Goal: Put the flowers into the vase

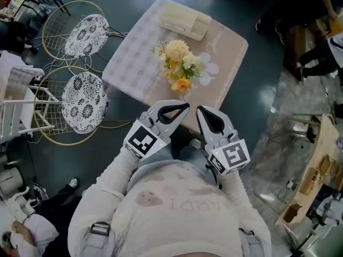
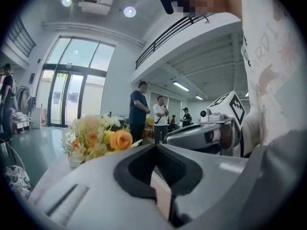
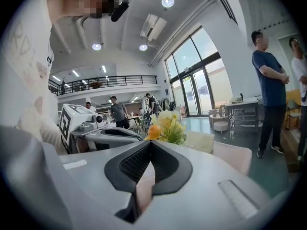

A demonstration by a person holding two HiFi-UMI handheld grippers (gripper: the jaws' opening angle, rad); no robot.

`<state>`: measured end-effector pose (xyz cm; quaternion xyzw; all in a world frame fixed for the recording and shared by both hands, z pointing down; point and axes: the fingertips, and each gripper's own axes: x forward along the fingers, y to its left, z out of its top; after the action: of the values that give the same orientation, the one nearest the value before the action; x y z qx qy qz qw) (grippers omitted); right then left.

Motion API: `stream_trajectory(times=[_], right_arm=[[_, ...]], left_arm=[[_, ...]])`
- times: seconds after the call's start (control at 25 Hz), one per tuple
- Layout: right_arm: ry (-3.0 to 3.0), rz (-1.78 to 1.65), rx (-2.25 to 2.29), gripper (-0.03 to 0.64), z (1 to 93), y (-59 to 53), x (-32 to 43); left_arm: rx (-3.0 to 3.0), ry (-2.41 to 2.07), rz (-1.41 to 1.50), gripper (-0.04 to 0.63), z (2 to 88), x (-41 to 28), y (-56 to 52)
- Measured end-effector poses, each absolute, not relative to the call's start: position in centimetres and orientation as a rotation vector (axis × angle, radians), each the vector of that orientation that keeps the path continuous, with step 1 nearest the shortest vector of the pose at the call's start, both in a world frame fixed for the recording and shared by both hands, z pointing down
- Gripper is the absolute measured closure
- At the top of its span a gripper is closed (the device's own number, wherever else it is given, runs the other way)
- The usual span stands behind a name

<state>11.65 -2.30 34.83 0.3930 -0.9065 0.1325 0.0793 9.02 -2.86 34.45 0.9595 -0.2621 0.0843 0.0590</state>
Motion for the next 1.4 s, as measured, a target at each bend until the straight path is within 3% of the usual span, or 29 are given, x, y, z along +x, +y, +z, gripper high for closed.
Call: stream_trajectory(times=[0.48, 1.4], right_arm=[[-2.968, 0.207, 1.048, 0.591, 24.8, 2.1, 13.1], [-3.058, 0.199, 1.004, 0.591, 22.5, 3.8, 12.4]], left_arm=[[2.983, -0.964, 0.082, 0.595, 23.8, 10.7, 0.9], [2.945, -1.024, 0.043, 0.595, 22.1, 10.1, 2.6]])
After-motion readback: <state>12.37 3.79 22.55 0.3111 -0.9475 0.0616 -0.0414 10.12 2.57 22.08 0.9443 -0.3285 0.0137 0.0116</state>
